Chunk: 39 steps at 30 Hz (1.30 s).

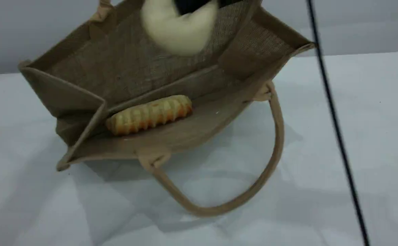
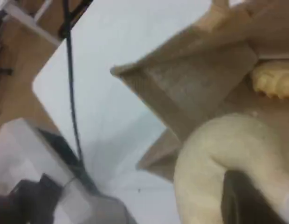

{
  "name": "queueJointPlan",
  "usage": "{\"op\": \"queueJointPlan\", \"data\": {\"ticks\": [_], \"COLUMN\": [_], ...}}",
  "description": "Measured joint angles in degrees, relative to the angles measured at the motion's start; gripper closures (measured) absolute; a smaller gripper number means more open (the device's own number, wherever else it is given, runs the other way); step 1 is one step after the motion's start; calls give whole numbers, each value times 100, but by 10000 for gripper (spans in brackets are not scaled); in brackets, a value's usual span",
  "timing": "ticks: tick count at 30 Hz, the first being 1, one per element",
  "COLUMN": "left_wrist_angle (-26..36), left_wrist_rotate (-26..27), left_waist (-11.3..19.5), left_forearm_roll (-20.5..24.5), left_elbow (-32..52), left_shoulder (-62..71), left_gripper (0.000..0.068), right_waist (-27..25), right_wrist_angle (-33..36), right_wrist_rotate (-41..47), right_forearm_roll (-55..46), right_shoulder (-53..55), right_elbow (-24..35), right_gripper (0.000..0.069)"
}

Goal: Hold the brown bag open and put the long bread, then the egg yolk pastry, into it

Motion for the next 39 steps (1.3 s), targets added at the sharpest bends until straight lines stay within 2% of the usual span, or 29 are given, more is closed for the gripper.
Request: {"op": "queueJointPlan", "data": {"ticks": [4,10,13,16,22,25,29,39], "left_wrist_angle": [28,156,168,173,181,185,197,306], "left_wrist_rotate": [0,5,5,5,5,5,5,142], "left_waist": [-1,-1,-1,-1,-1,-1,-1,5], "left_forearm_roll": [0,0,0,0,0,6,17,17], "left_elbow": [0,-5,-5,-5,-5,-5,-5,-45], "left_shoulder": [-5,-5,-5,-5,-5,-5,-5,-5], "left_gripper": [598,598,598,598,598,598,598,598], "right_waist": [389,443,443,443,443,443,443,443], "right_wrist_angle": [-905,-2212,-2654,-2995,-3034,-3033,-2733,-2308], "right_wrist_rotate": [-132,-353,-508,-657,-789,-792,-796,-791], "right_forearm_roll": [288,520,520,520,500,515,535,44], "right_shoulder": [380,890,958,958,953,940,721,-589], "right_elbow": [-5,-5,-5,-10,-10,-10,-10,-10], "right_gripper": [645,638,612,547,311,238,213,213]}}
